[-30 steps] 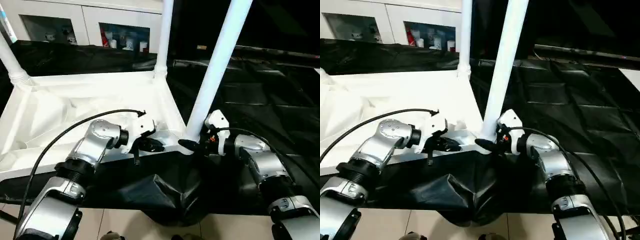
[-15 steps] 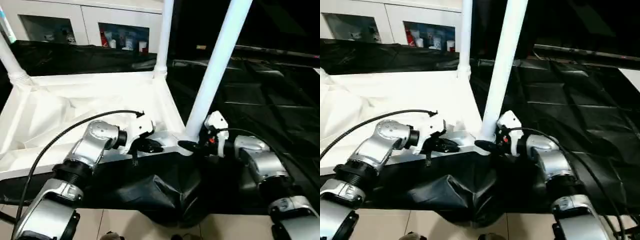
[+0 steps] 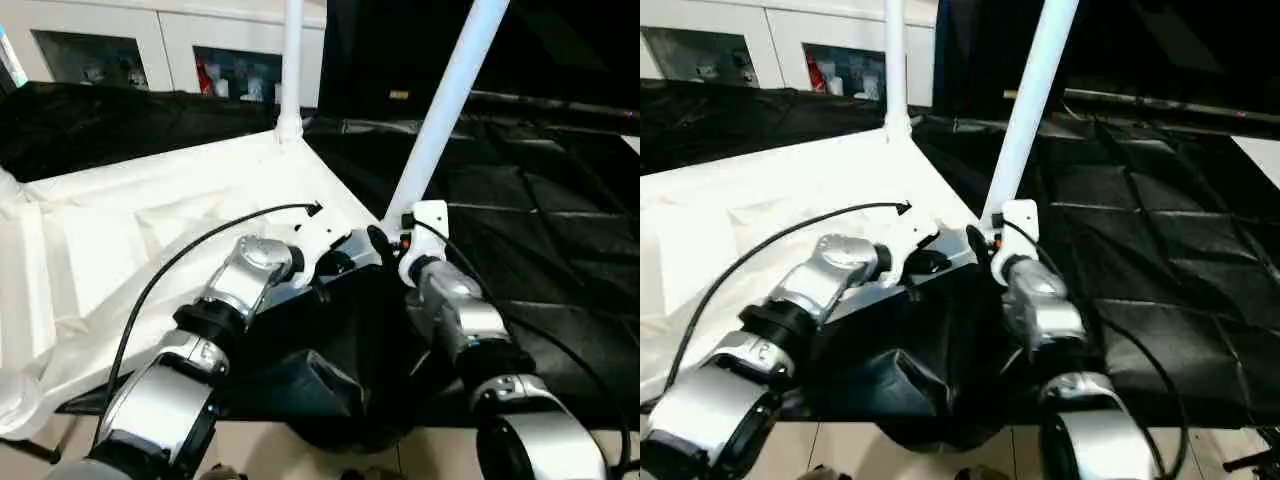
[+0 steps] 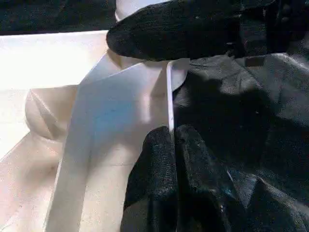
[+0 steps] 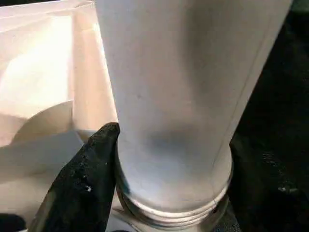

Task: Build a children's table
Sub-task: Rotate leg to tighten

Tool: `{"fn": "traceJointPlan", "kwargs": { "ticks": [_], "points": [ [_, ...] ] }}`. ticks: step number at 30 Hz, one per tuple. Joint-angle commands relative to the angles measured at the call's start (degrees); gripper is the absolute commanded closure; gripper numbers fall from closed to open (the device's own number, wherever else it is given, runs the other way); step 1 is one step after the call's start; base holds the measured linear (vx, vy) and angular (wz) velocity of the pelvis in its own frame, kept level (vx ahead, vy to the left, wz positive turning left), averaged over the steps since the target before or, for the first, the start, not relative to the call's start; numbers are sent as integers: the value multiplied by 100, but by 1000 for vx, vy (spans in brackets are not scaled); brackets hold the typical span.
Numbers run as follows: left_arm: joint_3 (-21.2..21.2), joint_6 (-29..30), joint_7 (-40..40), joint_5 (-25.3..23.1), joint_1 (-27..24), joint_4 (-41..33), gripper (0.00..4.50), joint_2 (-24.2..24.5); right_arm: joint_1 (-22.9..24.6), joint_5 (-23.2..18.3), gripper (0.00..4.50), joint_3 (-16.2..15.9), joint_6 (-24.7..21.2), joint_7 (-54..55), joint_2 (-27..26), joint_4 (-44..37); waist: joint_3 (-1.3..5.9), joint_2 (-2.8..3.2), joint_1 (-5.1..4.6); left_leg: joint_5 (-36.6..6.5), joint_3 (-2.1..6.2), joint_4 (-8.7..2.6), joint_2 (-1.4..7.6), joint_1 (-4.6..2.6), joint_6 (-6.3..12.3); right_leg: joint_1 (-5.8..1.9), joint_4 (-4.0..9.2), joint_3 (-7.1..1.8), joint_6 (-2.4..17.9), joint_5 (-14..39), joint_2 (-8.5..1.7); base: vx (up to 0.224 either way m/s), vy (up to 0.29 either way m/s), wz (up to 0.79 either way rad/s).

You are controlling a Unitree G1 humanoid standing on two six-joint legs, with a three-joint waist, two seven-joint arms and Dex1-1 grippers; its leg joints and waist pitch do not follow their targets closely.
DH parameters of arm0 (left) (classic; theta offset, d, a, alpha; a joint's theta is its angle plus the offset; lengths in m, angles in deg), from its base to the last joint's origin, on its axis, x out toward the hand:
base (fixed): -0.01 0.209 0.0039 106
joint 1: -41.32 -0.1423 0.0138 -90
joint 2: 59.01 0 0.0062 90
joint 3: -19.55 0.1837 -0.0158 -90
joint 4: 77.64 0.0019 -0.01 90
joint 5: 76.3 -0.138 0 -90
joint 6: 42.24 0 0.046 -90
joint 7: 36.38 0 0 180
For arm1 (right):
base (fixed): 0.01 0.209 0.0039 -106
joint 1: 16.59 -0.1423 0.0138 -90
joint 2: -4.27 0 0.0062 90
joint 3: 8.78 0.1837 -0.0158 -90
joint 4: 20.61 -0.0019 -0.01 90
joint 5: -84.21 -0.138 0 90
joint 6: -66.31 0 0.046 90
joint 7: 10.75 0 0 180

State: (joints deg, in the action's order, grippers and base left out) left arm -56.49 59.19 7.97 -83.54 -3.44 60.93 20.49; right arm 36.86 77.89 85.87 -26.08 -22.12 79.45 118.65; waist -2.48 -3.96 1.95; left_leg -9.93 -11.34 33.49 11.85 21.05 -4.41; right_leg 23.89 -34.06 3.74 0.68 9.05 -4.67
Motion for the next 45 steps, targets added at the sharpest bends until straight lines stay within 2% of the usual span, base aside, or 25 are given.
{"fn": "traceJointPlan", "kwargs": {
  "ticks": [1,2,5,10,14,16,17,18,20,22,24,26,29,30,34,35,40,44,45],
  "points": [
    [17,-137,-144,101,42,118,450,-337,-66,35,143,-202,0,-164,-285,181,341,-6,-2,-1408,61,-392,128,-55,195,-262,427,-229,980,1645,-317,0,0,0],
    [5,-194,-134,94,38,140,450,-310,-74,31,108,-200,67,-232,-277,188,336,6,2,-1457,66,-396,130,-59,193,-260,433,-229,963,1723,-320,0,0,0],
    [-46,-419,-29,140,-18,140,450,-140,-56,67,87,-307,270,-639,-129,128,328,-16,1,-1562,69,-400,132,-58,200,-251,455,-231,912,1898,-329,0,0,0],
    [-44,-560,461,218,-177,-15,450,171,96,-32,87,-437,218,-1615,258,-230,340,-36,10,-1364,67,-386,131,-12,322,-303,416,-236,982,1664,-338,0,0,0],
    [-31,-726,994,295,-321,-193,450,436,253,-103,87,-628,165,-2585,710,-571,336,-43,41,-1220,55,-371,137,-15,461,-309,415,-238,1043,1575,-343,0,0,0],
    [-23,-762,1163,333,-367,-261,450,504,288,-82,87,-692,184,-2779,835,-647,326,-41,45,-1256,61,-381,144,-20,457,-305,431,-230,1022,1703,-344,0,0,0],
    [24,-827,1777,494,-540,-563,450,744,375,-70,87,-841,188,-3493,1228,-884,330,-33,45,-1311,68,-383,154,-46,414,-289,435,-228,1036,1813,-344,0,0,0],
    [42,-810,1949,538,-591,-664,450,819,400,-78,87,-881,182,-3729,1349,-959,325,-39,45,-1289,73,-389,164,-31,410,-310,424,-228,1050,1786,-346,0,0,0],
    [51,-794,2055,567,-625,-745,450,879,424,-96,87,-919,152,-3943,1449,-1030,324,-28,40,-1306,56,-383,170,-46,443,-277,404,-241,1116,1617,-323,0,0,0],
    [71,-744,2214,627,-668,-884,450,962,460,-107,87,-982,114,-4226,1579,-1124,319,-22,47,-1363,54,-384,172,-65,416,-261,414,-242,1131,1684,-327,0,0,0],
    [150,-582,2652,750,-764,-1225,450,1153,494,-76,87,-1122,85,-4643,1767,-1213,321,-23,68,-1343,70,-395,192,-54,386,-278,390,-244,1154,1661,-342,0,0,0],
    [167,-555,2752,763,-788,-1296,450,1192,500,-74,87,-1162,61,-4748,1808,-1230,324,-13,87,-1313,54,-387,190,-78,369,-262,384,-251,1203,1553,-331,0,0,0],
    [150,-537,2785,755,-817,-1348,450,1207,505,-47,87,-1250,37,-4886,1852,-1224,328,-26,108,-1284,49,-384,182,-73,362,-270,370,-249,1207,1471,-325,0,0,0],
    [142,-515,2803,751,-836,-1384,450,1217,519,-31,112,-1281,27,-4933,1861,-1244,326,-28,118,-1260,52,-383,180,-66,347,-279,368,-251,1203,1471,-331,0,0,0],
    [130,-467,2819,746,-863,-1451,450,1221,551,-52,132,-1273,-43,-4968,1837,-1319,330,-35,128,-1201,52,-381,178,-66,333,-284,362,-250,1183,1460,-336,0,0,0],
    [141,-426,2823,770,-884,-1509,450,1242,577,-67,157,-1293,-69,-5010,1841,-1358,331,-37,127,-1182,52,-380,179,-63,332,-285,357,-251,1183,1436,-333,0,0,0],
    [132,-407,2787,778,-887,-1535,450,1252,629,-101,174,-1299,-108,-5034,1837,-1382,336,-42,127,-1134,51,-373,172,-63,342,-290,351,-250,1173,1388,-326,0,0,0],
    [47,-383,2529,735,-823,-1398,450,1174,703,-164,178,-1210,-174,-4886,1743,-1372,336,-41,130,-1141,52,-372,171,-63,340,-292,351,-249,1171,1393,-329,0,0,0],
    [-51,-327,2011,630,-708,-1164,450,1017,693,-120,178,-1043,-281,-4270,1558,-1197,327,-41,125,-1165,51,-377,173,-67,319,-279,361,-249,1157,1456,-324,0,0,0]
  ]
}}
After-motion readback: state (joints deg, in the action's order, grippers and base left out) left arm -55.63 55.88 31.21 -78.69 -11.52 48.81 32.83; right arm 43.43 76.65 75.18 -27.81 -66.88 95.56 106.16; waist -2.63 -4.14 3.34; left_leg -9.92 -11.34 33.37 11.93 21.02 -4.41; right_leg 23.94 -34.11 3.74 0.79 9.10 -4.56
